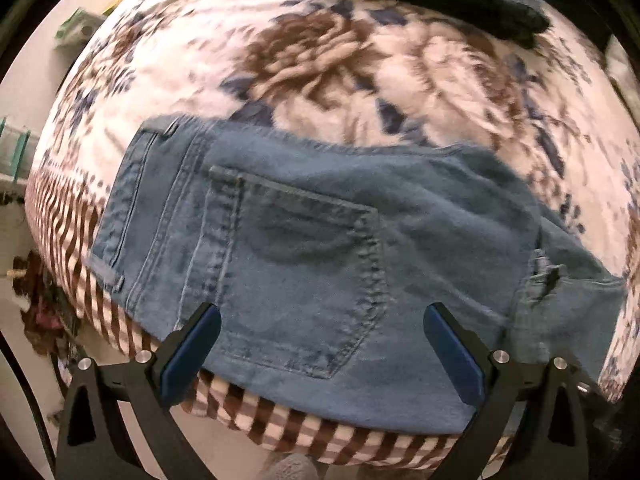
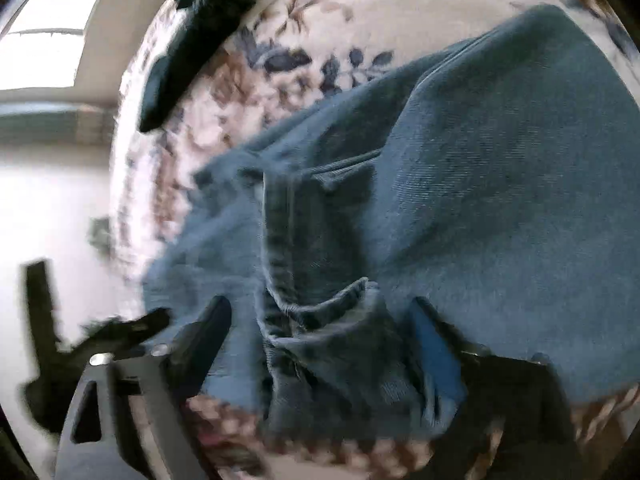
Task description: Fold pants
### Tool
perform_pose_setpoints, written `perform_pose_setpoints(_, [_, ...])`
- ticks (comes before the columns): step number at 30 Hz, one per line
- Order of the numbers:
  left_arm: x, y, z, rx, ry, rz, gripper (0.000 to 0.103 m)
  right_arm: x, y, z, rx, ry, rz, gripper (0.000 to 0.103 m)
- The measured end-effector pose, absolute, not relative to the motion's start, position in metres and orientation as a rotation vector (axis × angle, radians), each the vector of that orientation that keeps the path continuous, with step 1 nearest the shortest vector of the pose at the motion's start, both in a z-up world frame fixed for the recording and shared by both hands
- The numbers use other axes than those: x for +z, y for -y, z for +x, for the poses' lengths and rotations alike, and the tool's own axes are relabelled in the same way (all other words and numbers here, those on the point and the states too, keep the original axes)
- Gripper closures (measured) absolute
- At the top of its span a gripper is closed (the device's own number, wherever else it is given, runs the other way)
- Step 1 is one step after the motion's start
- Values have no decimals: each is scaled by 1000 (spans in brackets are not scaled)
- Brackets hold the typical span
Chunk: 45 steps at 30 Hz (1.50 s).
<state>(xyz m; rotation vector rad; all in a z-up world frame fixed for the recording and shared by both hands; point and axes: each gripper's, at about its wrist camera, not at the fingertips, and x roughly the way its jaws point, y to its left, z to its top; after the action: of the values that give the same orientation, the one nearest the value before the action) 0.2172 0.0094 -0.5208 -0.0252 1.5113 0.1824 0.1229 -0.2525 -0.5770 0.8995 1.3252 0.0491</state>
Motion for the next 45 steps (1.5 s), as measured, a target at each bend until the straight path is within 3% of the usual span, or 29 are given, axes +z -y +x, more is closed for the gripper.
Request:
perform_pose_setpoints(6, [-511, 23, 228, 38, -1508, -46, 0, -535, 301, 113, -150, -1335, 711, 11])
perform_pose_setpoints(15, [-572, 105, 219, -106, -1628, 140, 0, -587, 333, 91, -322, -1668, 376, 11])
perform_pose_setpoints(22, [-587, 108, 190, -96, -1700, 102, 1, -611, 372, 59, -305, -1681, 650, 11])
perform_pose_setpoints(23, [-589, 108, 186, -114, -1698, 79, 12, -610, 377, 60, -310, -1672, 660, 11])
perform_pose_setpoints(24, [-590, 110, 182, -128, -1692, 69, 35, -610, 380, 61, -309, -1665, 669, 10])
perform_pose_setpoints(25, [-590, 112, 180, -154, -1687, 58, 46, -609, 385, 61, -305, -1660, 678, 10])
perform_pose_setpoints(26, [-590, 115, 176, -192, -1681, 43, 75, -609, 389, 62, -305, -1658, 682, 10])
perform_pose_setpoints(30, [-583, 107, 165, -190, -1632, 36, 85, -608, 402, 73, -312, -1651, 663, 10])
perform_pose_setpoints(35, [-585, 90, 170, -159, -1683, -56, 79, -603, 406, 105, -313, -1653, 589, 10])
perform_pose_setpoints(38, [-561, 81, 184, -139, -1618, -113, 72, -586, 393, 123, -326, -1646, 478, 10])
perform_pose_setpoints(40, [-545, 71, 187, -126, -1570, -157, 60, -569, 383, 135, -320, -1630, 396, 11])
perform_pose_setpoints(41, [-535, 60, 190, -117, -1538, -211, 47, -559, 373, 143, -301, -1619, 360, 11])
perform_pose_setpoints(42, [-529, 50, 191, -103, -1519, -243, 24, -554, 366, 148, -286, -1613, 340, 11])
perform_pose_setpoints(43, [-523, 42, 191, -85, -1504, -267, 13, -549, 358, 153, -269, -1607, 327, 11])
perform_pose_setpoints(44, [-519, 27, 192, -53, -1486, -287, 5, -544, 346, 162, -240, -1599, 320, 11])
perform_pose_setpoints(45, [-516, 9, 186, -6, -1464, -315, 5, -543, 338, 168, -220, -1598, 318, 11])
